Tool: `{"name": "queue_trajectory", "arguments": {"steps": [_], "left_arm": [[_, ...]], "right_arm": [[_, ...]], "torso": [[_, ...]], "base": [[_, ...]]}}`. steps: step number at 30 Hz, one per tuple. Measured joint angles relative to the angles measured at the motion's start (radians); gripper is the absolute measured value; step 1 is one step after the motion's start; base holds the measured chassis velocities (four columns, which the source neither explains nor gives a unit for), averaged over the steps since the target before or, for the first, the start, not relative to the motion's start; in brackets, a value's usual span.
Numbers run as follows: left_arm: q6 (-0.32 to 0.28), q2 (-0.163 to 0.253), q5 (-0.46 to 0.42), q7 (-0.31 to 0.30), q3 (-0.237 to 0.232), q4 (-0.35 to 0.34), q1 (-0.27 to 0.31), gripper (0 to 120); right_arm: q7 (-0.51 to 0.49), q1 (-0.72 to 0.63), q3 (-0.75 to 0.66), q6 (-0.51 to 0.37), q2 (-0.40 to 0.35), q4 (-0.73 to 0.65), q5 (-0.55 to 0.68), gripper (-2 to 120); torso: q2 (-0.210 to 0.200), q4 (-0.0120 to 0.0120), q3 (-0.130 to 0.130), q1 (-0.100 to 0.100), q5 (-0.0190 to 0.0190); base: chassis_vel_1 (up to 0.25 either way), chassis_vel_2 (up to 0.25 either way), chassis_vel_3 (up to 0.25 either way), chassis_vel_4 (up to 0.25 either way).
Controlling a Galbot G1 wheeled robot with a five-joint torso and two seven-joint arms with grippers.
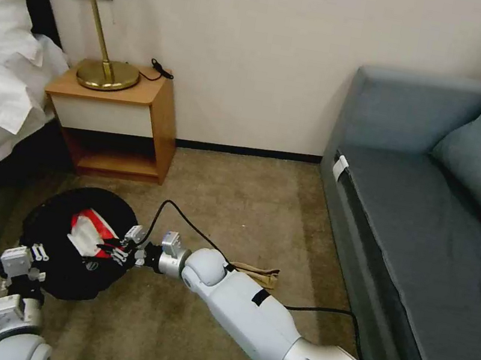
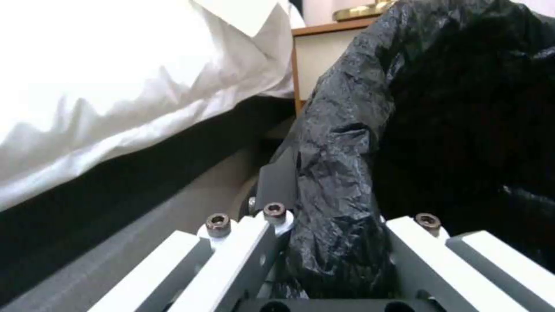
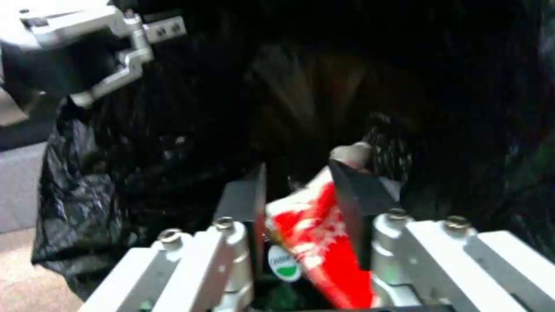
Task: Pick up the trash bin, then pick up the garbage on the floor and place it into the trash bin.
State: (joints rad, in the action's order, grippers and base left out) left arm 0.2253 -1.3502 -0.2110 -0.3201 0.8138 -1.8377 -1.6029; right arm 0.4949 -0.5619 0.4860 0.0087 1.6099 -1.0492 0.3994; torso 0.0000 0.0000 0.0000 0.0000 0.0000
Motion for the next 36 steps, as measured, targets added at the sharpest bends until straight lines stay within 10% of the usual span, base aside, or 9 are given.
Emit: {"name": "queue_trajectory", "arguments": {"steps": [17, 36], "left_arm": [[0.009, 0.024, -0.034, -0.003, 0.016, 0.042, 0.011, 5], [0.026, 0.025, -0.041, -0.003, 0.007, 0.077, 0.027, 5]], "right_arm": [[0.134, 0.04, -0.056, 0.034, -0.247, -0.134, -0.239, 97], [0.19, -0.039, -0.219, 0.088, -0.379, 0.033, -0.494, 100]], "torso": [[0.0, 0.0, 0.0, 0.0, 0.0003], [0.0, 0.0, 0.0, 0.0, 0.0004]], "base": [[0.0, 0.0, 0.0, 0.0], [0.0, 0.0, 0.0, 0.0]]}}
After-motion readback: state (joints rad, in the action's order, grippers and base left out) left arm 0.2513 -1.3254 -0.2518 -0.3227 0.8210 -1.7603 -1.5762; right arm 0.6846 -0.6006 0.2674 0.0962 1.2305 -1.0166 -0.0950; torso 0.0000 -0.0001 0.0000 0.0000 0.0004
